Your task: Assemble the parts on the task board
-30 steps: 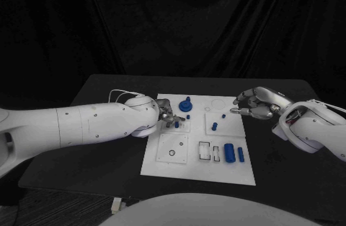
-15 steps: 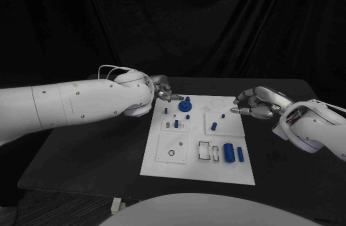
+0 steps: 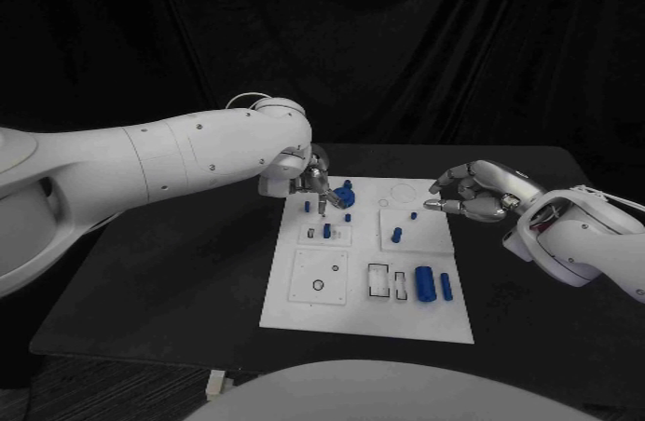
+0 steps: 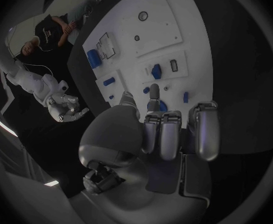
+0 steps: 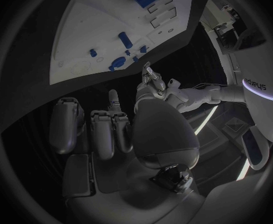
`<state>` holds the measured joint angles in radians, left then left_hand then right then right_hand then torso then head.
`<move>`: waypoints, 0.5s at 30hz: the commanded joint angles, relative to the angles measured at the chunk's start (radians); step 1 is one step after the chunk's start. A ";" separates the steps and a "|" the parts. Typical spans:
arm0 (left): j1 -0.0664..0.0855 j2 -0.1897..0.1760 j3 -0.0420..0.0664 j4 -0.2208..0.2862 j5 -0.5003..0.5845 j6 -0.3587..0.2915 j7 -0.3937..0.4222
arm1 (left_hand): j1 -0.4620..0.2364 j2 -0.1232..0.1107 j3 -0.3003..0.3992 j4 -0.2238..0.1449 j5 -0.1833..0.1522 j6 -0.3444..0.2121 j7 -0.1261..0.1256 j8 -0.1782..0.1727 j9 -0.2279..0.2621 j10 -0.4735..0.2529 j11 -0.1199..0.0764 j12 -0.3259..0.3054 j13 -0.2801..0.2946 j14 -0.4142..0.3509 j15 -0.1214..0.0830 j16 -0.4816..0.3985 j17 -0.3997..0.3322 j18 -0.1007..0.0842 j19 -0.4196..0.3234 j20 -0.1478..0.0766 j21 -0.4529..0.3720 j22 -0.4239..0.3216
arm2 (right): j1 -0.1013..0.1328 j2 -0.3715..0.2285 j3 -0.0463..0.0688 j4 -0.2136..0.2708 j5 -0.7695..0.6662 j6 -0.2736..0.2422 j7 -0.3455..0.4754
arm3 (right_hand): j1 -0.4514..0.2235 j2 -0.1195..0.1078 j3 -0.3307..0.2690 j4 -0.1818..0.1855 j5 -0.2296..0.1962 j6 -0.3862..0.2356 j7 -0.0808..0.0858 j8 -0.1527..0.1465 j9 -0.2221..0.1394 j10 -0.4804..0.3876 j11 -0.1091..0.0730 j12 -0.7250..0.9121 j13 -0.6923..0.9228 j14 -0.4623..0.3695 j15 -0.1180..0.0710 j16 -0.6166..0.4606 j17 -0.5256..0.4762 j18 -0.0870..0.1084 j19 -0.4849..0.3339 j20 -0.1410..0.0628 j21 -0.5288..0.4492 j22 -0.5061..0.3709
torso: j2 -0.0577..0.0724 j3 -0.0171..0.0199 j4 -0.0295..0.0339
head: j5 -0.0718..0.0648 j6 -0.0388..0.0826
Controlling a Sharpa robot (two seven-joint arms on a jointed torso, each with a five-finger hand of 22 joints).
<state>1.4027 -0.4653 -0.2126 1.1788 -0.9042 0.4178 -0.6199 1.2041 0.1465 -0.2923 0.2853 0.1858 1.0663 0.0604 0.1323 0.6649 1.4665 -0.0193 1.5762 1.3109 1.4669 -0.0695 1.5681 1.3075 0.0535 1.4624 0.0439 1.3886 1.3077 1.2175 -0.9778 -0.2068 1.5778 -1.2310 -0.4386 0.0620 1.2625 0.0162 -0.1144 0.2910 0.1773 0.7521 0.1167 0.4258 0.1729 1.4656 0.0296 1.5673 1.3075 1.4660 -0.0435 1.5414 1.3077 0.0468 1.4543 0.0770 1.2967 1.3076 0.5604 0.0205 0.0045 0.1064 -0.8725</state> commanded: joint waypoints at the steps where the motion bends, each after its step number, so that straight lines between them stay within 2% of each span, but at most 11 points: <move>1: -0.008 0.024 0.001 -0.037 0.079 0.156 -0.052 | 0.007 -0.002 -0.007 -0.001 0.008 0.014 0.000 -0.015 -0.027 0.104 0.005 -0.005 0.260 0.104 0.005 0.003 0.263 -0.007 0.006 0.004 0.008 0.179 | -0.002 -0.002 0.001 0.006 -0.001 -0.025 0.012 | -0.006 0.000 -0.005 0.001 0.002 0.004 0.001 0.001 -0.001 0.105 0.003 0.004 0.263 0.096 0.009 0.004 0.234 0.016 0.001 -0.002 0.006 0.180 | 0.004 -0.0007 -0.0010 | 0.002 0.000; 4: -0.013 0.049 0.001 -0.073 0.083 0.181 -0.073 | 0.014 -0.006 -0.008 -0.005 0.017 0.031 -0.002 -0.028 -0.053 0.104 0.003 -0.005 0.260 0.104 0.003 0.003 0.263 -0.011 0.016 0.002 0.021 0.186 | -0.002 -0.003 0.001 0.008 -0.001 -0.024 0.013 | -0.007 0.001 -0.005 0.000 0.002 0.005 0.000 0.001 -0.001 0.105 0.003 0.004 0.263 0.096 0.009 0.004 0.234 0.016 0.001 -0.003 0.006 0.180 | 0.007 -0.0021 -0.0023 | 0.004 0.000; 10: -0.028 0.093 0.001 -0.142 0.086 0.210 -0.095 | 0.021 -0.010 -0.008 -0.007 0.017 0.035 0.000 -0.053 -0.092 0.104 0.003 -0.005 0.260 0.104 0.001 0.003 0.263 -0.017 0.034 0.000 0.047 0.200 | -0.002 -0.005 0.001 0.018 -0.001 -0.022 0.013 | -0.007 0.003 -0.005 -0.001 0.004 0.007 0.000 0.002 -0.001 0.105 0.003 0.004 0.263 0.096 0.009 0.004 0.234 0.016 0.001 -0.003 0.006 0.180 | 0.006 -0.0010 -0.0001 | 0.005 0.000; 15: -0.046 0.112 0.001 -0.163 0.087 0.202 -0.099 | 0.030 -0.006 -0.002 -0.012 0.012 0.031 0.004 -0.066 -0.117 0.104 0.006 -0.005 0.260 0.104 0.003 0.003 0.263 -0.017 0.034 0.001 0.044 0.199 | -0.002 -0.004 0.001 0.020 -0.001 -0.019 0.013 | -0.007 0.003 -0.006 -0.002 0.005 0.008 0.000 0.002 -0.001 0.105 0.003 0.004 0.263 0.096 0.009 0.004 0.234 0.016 0.002 -0.003 0.006 0.180 | 0.002 -0.0002 0.0011 | 0.004 0.000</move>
<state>1.3622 -0.3583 -0.2127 1.0184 -0.8376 0.5889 -0.6890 1.2226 0.1414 -0.2958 0.2811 0.2002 1.0973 0.0607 0.0695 0.5518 1.4664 -0.0193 1.5779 1.3097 1.4669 -0.0695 1.5681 1.3074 0.0535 1.4637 0.0451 1.4348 1.3076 1.2175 -0.9811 -0.2068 1.5946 -1.2310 -0.4453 0.0700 1.2626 0.0162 -0.1143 0.2909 0.1774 0.7521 0.1167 0.4258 0.1731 1.4655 0.0295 1.5673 1.3074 1.4660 -0.0435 1.5414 1.3076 0.0467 1.4543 0.0770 1.2967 1.3074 0.5654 0.0194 0.0039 0.1108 -0.8725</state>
